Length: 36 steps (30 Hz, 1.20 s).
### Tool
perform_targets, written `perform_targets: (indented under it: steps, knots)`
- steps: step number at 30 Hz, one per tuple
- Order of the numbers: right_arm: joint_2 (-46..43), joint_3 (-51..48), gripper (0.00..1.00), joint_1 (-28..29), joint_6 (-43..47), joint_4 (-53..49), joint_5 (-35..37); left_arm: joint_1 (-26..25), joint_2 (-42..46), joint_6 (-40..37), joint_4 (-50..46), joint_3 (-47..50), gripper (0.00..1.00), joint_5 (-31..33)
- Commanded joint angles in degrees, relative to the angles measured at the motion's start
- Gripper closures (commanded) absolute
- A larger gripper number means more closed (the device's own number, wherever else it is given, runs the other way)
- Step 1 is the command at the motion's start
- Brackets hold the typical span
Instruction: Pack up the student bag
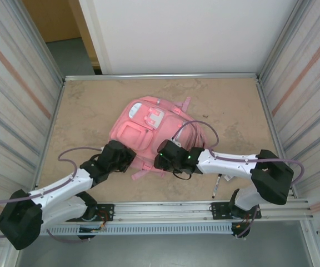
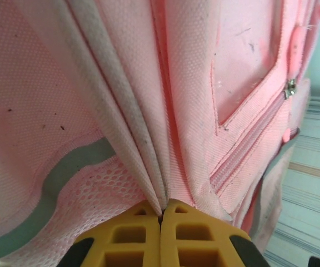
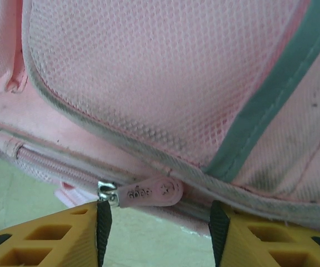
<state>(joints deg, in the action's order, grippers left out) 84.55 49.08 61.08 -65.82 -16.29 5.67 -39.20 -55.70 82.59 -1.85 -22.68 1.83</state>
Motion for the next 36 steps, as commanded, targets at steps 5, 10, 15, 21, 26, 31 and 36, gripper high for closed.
perform_targets:
  steps: [5,10,15,21,26,31,36]
  knots:
    - [2.0,-1.7,0.58,-1.4,1.2,9.7,0.2,-0.8,1.2,1.4,-2.9,0.1,1.0,0.4]
    - [2.2,-2.8,0.59,-2.5,-0.4,13.7,-5.3,-0.8,-1.5,1.1,-1.0,-0.4,1.0,-1.5]
    - [0.7,-4.9,0.59,-2.8,-0.2,16.5,-2.8,-1.3,-3.3,1.3,0.5,-0.9,1.0,-2.5]
    - [1.7,-6.4,0.62,-3.1,1.8,20.3,-0.1,-2.0,-3.3,1.9,0.0,-1.2,1.0,-1.6]
    - [1.3,-8.6,0.62,-3.5,0.2,19.9,3.1,-2.2,-3.2,2.1,-1.5,-2.0,1.0,-1.1]
    - [2.1,-7.2,0.7,-2.9,-7.3,12.4,9.8,-2.9,-3.8,2.2,-0.6,-2.4,1.0,-1.1]
    - [2.9,-8.2,0.7,-2.6,-3.5,17.9,14.8,-5.6,-5.4,4.6,1.8,-2.9,1.0,-0.9]
